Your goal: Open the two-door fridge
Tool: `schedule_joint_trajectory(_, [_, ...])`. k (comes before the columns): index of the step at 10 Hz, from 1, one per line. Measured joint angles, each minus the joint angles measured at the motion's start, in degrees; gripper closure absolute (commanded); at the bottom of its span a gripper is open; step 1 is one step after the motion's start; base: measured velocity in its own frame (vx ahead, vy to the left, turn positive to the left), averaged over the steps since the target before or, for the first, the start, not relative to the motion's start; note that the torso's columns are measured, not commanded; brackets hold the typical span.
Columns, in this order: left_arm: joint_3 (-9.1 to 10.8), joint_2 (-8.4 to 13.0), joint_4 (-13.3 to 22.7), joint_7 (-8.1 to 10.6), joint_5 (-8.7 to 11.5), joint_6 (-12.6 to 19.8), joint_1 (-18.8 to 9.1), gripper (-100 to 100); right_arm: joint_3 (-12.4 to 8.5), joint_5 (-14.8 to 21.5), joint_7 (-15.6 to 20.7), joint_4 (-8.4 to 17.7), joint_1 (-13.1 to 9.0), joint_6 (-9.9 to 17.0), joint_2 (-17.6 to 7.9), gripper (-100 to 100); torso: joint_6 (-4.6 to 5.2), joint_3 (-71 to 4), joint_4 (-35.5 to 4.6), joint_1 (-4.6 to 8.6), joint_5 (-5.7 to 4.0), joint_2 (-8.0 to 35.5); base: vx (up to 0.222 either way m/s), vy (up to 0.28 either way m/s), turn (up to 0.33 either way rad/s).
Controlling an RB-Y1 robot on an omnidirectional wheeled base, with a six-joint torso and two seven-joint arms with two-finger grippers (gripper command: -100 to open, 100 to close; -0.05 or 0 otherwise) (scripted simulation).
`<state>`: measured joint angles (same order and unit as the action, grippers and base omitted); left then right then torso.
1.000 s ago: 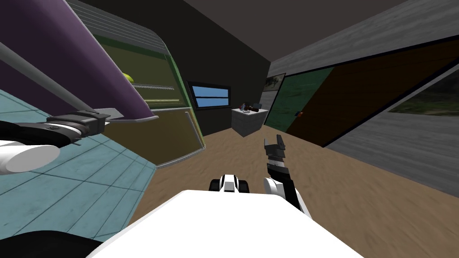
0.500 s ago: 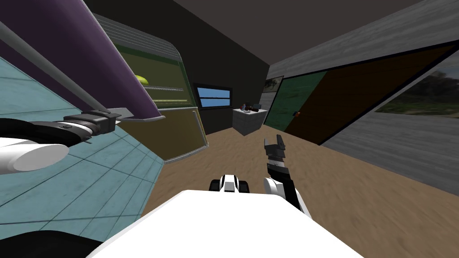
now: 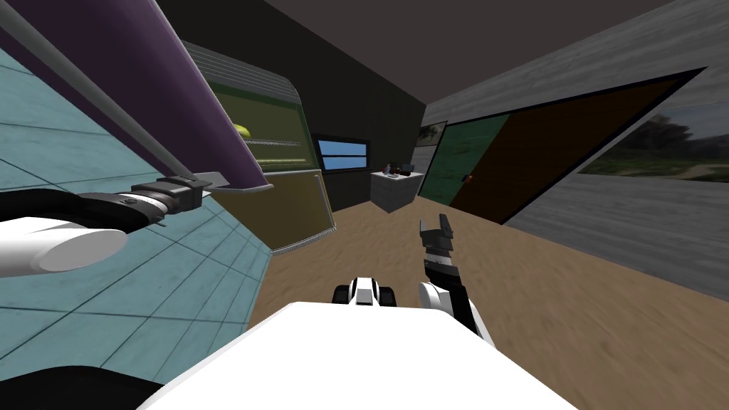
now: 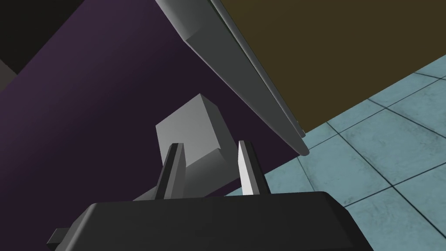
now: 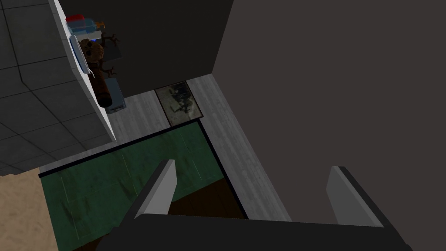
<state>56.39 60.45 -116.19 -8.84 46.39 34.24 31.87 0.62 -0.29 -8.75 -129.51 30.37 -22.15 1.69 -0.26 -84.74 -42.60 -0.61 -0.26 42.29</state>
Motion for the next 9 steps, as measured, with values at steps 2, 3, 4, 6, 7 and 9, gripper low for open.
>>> schedule_joint_trajectory(2, [-0.34, 0.03, -1.70, 0.01, 1.06, -0.18, 0.29, 100, 0.00, 0.00, 0.00, 0.00, 0.00, 0.00, 0.00, 0, 0.01, -0.09, -0.01, -0.04, -0.05, -0.08, -0.194, 0.180, -0.018])
schedule_joint_trajectory(3, [-0.82, 0.03, -2.69, 0.16, 1.26, -0.29, 0.11, 100, 0.00, 0.00, 0.00, 0.00, 0.00, 0.00, 0.00, 0, 0.05, -0.09, 0.00, -0.04, -0.04, -0.07, -0.217, 0.200, -0.018])
schedule_joint_trajectory(4, [-0.85, 0.45, -3.25, 0.21, 2.14, -0.16, 0.39, 100, 0.00, 0.00, 0.00, 0.00, 0.00, 0.00, 0.00, 0, -0.01, -0.15, -0.10, -0.24, -0.12, -0.06, -0.143, 0.111, -0.009])
schedule_joint_trajectory(6, [-1.05, 0.61, -3.55, -0.42, 3.37, -1.02, 0.88, 100, 0.00, 0.00, 0.00, 0.00, 0.01, 0.00, 0.00, 0, 0.09, -0.34, -0.01, -0.12, -0.17, -0.31, -0.155, 0.134, -0.009])
schedule_joint_trajectory(7, [-0.65, 0.63, -4.39, -0.41, 3.96, -0.91, 1.24, 100, 0.00, 0.00, 0.00, 0.00, 0.01, 0.00, 0.00, 0, 0.09, -0.31, -0.05, -0.03, -0.20, -0.28, -0.179, 0.143, -0.020])
schedule_joint_trajectory(9, [-1.27, 0.73, -5.76, -0.40, 4.47, -1.37, 1.00, 100, 0.00, 0.00, 0.00, 0.00, 0.01, 0.00, 0.00, 0, 0.12, -0.12, -0.09, -0.07, -0.13, -0.05, -0.185, 0.182, -0.022])
